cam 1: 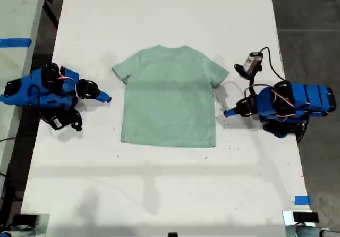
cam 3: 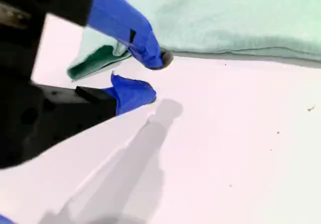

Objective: Fold tshirt

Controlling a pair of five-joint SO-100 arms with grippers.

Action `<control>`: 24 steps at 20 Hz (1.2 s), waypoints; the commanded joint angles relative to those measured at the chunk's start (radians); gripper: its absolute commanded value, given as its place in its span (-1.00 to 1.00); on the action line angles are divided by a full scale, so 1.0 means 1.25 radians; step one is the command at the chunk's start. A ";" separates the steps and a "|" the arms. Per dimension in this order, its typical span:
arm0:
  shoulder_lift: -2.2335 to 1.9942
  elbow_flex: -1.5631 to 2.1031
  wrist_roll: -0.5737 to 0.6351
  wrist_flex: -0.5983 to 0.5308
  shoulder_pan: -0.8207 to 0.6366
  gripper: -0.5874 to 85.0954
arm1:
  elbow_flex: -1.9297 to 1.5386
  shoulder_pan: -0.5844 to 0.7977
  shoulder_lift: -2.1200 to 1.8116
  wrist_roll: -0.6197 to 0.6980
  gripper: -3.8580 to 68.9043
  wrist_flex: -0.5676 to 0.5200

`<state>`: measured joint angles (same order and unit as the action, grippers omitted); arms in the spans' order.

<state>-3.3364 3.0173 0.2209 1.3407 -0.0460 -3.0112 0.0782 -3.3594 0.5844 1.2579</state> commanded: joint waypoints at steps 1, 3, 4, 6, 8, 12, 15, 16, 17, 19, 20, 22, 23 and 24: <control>0.004 -0.002 -0.297 -0.086 0.081 -0.94 | 0.017 0.026 -0.007 -0.638 -0.93 -0.028; 0.004 -0.002 -0.297 -0.086 0.082 -0.98 | 0.017 0.026 -0.007 -0.634 -0.93 -0.033; 0.004 -0.002 -0.297 -0.086 0.083 -0.97 | 0.017 0.026 -0.007 -0.634 -0.93 -0.033; 0.004 -0.002 -0.297 -0.085 0.086 -0.96 | 0.016 0.026 -0.007 -0.633 -0.93 -0.036; 0.004 -0.002 -0.297 -0.085 0.085 -0.98 | 0.016 0.025 -0.007 -0.634 -0.93 -0.036; 0.036 -0.021 -0.297 -0.115 0.064 -0.98 | 0.045 0.020 -0.006 -0.626 -0.93 -0.027; 0.362 -0.177 -0.260 -0.211 0.036 -0.98 | 0.125 0.043 0.061 -0.585 -0.93 -0.009; 0.487 -0.259 -0.244 -0.218 0.033 -0.98 | 0.182 0.059 0.129 -0.557 -0.93 -0.004; 0.579 -0.335 -0.214 -0.207 0.016 -0.98 | 0.252 0.081 0.216 -0.515 -0.93 0.001; 0.659 -0.441 -0.153 -0.202 -0.021 -0.98 | 0.417 0.139 0.396 -0.415 -0.93 0.043; 0.690 -0.492 -0.123 -0.187 -0.044 -0.98 | 0.502 0.180 0.474 -0.356 -0.93 0.072; 0.753 -0.590 -0.063 -0.136 -0.104 -0.98 | 0.649 0.269 0.605 -0.232 -0.93 0.118; 0.789 -0.647 -0.037 -0.094 -0.135 -0.98 | 0.719 0.317 0.675 -0.173 -0.93 0.142; 0.823 -0.708 -0.009 -0.043 -0.168 -0.98 | 0.788 0.362 0.740 -0.124 -0.93 0.166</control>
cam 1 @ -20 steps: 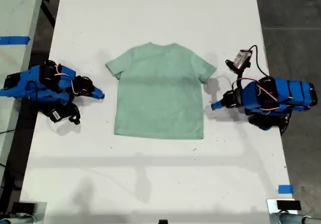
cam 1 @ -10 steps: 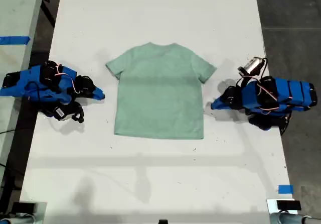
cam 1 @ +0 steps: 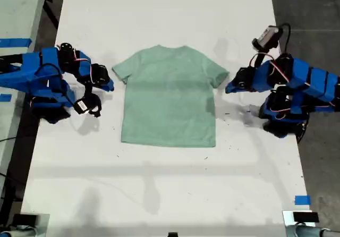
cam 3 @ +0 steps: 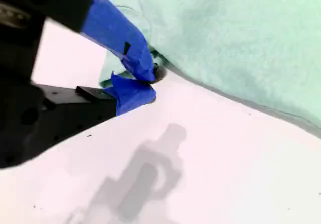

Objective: Fold tshirt

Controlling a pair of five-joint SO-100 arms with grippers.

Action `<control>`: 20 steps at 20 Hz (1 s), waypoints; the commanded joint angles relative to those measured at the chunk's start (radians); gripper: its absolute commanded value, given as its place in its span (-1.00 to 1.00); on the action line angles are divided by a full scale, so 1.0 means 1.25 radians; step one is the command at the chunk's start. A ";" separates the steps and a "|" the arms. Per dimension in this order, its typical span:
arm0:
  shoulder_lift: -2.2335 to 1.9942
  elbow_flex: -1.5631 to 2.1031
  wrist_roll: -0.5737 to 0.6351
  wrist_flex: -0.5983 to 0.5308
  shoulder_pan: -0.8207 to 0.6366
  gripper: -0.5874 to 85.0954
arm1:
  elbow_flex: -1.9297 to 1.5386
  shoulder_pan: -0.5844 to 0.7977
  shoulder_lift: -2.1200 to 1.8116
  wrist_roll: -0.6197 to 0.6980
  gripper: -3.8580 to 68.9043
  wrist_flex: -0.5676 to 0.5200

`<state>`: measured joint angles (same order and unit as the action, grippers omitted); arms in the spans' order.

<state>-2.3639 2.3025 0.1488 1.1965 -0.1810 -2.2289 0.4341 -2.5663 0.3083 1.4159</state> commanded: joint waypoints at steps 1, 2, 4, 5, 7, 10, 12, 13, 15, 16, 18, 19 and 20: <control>0.065 -0.178 0.072 0.106 -0.092 -0.98 | 0.214 0.118 0.158 0.144 -0.93 0.053; 0.071 -0.205 0.094 0.121 -0.121 -0.98 | 0.259 0.160 0.206 0.187 -0.93 0.064; 0.102 -0.260 0.137 0.158 -0.182 -0.98 | 0.340 0.239 0.290 0.268 -0.93 0.076; 0.124 -0.288 0.157 0.172 -0.205 -0.98 | 0.378 0.274 0.328 0.302 -0.93 0.082; 0.175 -0.341 0.189 0.191 -0.236 -0.98 | 0.447 0.312 0.384 0.345 -0.92 0.088; 0.216 -0.356 0.207 0.182 -0.243 -0.99 | 0.469 0.345 0.416 0.391 -0.65 0.074; 0.239 -0.356 0.210 0.173 -0.242 -0.99 | 0.421 0.367 0.418 0.431 -0.29 0.033; 0.245 -0.356 0.210 0.168 -0.239 -0.99 | 0.380 0.382 0.418 0.445 -0.28 0.007; 0.248 -0.356 0.211 0.163 -0.236 -0.99 | 0.279 0.417 0.418 0.479 -0.24 -0.063; 0.249 -0.355 0.211 0.162 -0.234 -0.99 | 0.223 0.433 0.421 0.499 -0.22 -0.110; 0.249 -0.355 0.211 0.157 -0.233 -0.99 | 0.129 0.460 0.445 0.534 -0.20 -0.211; 0.249 -0.355 0.211 0.155 -0.232 -0.99 | 0.090 0.474 0.466 0.550 -0.20 -0.265; 0.249 -0.355 0.211 0.153 -0.232 -0.99 | 0.061 0.486 0.496 0.562 -0.20 -0.313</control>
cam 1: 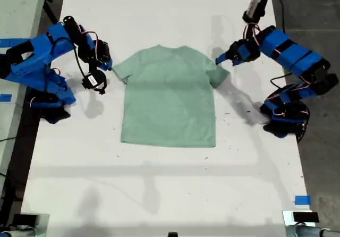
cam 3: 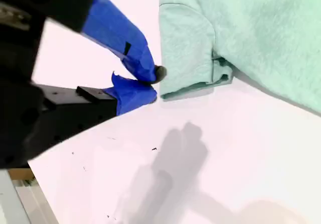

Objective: Fold tshirt

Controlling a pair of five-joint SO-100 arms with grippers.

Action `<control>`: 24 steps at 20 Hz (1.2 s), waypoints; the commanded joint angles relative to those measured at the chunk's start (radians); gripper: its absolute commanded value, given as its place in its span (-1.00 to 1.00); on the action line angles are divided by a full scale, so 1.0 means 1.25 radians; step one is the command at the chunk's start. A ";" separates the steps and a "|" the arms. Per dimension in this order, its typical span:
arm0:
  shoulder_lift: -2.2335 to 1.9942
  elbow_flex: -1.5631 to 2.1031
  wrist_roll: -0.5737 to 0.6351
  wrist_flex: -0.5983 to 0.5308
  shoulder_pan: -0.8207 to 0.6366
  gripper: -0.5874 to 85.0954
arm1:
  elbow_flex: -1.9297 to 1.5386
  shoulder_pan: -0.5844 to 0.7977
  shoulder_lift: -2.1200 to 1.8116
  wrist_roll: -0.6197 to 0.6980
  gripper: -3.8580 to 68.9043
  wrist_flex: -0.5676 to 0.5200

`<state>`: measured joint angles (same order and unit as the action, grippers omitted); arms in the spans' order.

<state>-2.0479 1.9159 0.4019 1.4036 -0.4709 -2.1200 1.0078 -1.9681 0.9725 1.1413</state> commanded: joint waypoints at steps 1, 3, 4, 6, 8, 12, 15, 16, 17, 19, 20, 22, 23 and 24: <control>-0.004 -0.045 0.009 -0.013 0.001 -0.99 | -0.044 0.036 0.050 0.043 -0.20 -0.134; -0.004 -0.045 0.009 -0.013 0.001 -0.99 | -0.049 0.043 0.139 0.055 -0.19 -0.199; -0.004 -0.045 0.009 -0.013 0.001 -0.99 | -0.034 0.040 0.187 0.060 -0.18 -0.214; -0.002 -0.045 0.009 -0.015 0.001 -0.99 | 0.013 0.036 0.280 0.064 -0.19 -0.218; -0.004 -0.047 0.009 -0.015 0.005 -0.99 | 0.047 0.028 0.310 0.066 -0.35 -0.201; -0.004 -0.045 0.006 -0.015 0.009 -0.99 | 0.070 0.034 0.330 0.064 -0.94 -0.189; -0.001 -0.045 0.004 -0.020 0.015 -0.99 | 0.134 0.037 0.318 0.066 -0.96 -0.120; 0.000 -0.044 0.004 -0.022 0.016 -0.99 | 0.163 0.036 0.299 0.070 -0.96 -0.090; 0.002 -0.044 0.004 -0.026 0.018 -0.99 | 0.196 0.043 0.279 0.075 -0.96 -0.061; 0.004 -0.045 0.002 -0.031 0.021 -0.99 | 0.281 0.047 0.241 0.079 -0.96 0.029; 0.004 -0.045 0.002 -0.031 0.022 -0.99 | 0.315 0.031 0.222 0.070 -0.96 0.064; 0.006 -0.044 0.001 -0.034 0.023 -0.99 | 0.400 -0.036 0.214 0.010 -0.96 0.121; 0.012 -0.045 0.001 -0.036 0.023 -0.99 | 0.447 -0.079 0.217 -0.034 -0.96 0.137; 0.016 -0.045 0.001 -0.040 0.025 -0.99 | 0.486 -0.124 0.221 -0.081 -0.96 0.135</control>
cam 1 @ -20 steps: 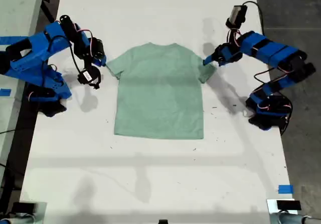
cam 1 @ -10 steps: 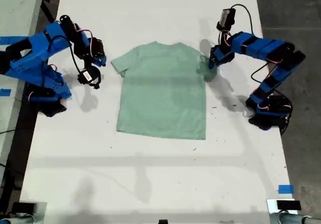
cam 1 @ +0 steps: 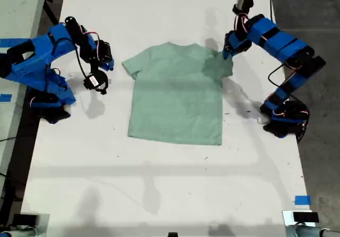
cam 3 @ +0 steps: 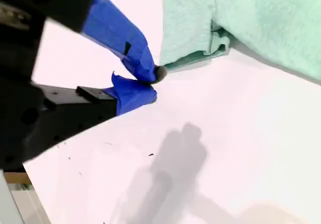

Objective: Fold tshirt

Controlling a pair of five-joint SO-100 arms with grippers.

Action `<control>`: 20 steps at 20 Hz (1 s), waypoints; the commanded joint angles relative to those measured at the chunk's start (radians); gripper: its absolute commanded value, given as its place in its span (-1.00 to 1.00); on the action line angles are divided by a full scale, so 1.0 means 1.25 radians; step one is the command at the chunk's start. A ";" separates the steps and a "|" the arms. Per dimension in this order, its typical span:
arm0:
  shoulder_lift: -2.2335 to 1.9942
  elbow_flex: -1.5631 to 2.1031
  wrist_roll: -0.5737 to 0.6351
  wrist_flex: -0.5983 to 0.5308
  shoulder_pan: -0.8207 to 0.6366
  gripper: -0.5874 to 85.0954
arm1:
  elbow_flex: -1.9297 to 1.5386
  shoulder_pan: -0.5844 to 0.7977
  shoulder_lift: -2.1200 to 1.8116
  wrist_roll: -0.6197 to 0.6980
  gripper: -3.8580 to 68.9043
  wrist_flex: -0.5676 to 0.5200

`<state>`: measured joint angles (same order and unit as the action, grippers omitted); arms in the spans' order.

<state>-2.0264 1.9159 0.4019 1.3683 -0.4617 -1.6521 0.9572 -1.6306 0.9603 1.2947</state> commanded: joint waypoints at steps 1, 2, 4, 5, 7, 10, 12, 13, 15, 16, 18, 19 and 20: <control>0.004 -0.045 0.001 -0.015 0.017 -0.99 | 0.162 -0.129 -0.027 -0.108 -0.96 0.012; 0.009 -0.045 0.001 -0.018 0.018 -0.99 | 0.209 -0.167 0.004 -0.150 -0.96 0.007; 0.013 -0.045 0.001 -0.022 0.022 -0.99 | 0.290 -0.243 0.079 -0.215 -0.96 -0.048; 0.013 -0.045 0.001 -0.022 0.022 -0.99 | 0.339 -0.277 0.131 -0.239 -0.96 -0.080; 0.013 -0.047 0.001 -0.021 0.022 -0.99 | 0.422 -0.325 0.245 -0.266 -0.96 -0.155; 0.013 -0.047 0.000 -0.017 0.025 -0.99 | 0.450 -0.333 0.399 -0.288 -0.96 -0.264; 0.010 -0.047 0.000 -0.012 0.026 -0.99 | 0.459 -0.310 0.495 -0.304 -0.44 -0.287; 0.004 -0.047 0.000 -0.010 0.026 -0.99 | 0.487 -0.304 0.531 -0.301 0.07 -0.260; -0.002 -0.047 0.000 -0.004 0.018 -0.98 | 0.504 -0.319 0.509 -0.266 0.21 -0.223; -0.004 -0.047 0.000 0.000 0.013 -0.98 | 0.504 -0.324 0.470 -0.263 0.15 -0.193; -0.004 -0.050 0.005 0.004 0.007 -0.95 | 0.484 -0.329 0.358 -0.264 0.02 -0.120; -0.004 -0.052 0.006 0.004 0.004 -0.89 | 0.479 -0.329 0.302 -0.261 -0.01 -0.066; -0.004 -0.053 0.006 0.002 0.001 -0.91 | 0.465 -0.331 0.237 -0.255 -0.05 -0.016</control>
<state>-2.0049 1.9159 0.4019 1.3637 -0.4541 -1.0937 0.5599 -1.1229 0.6213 1.1720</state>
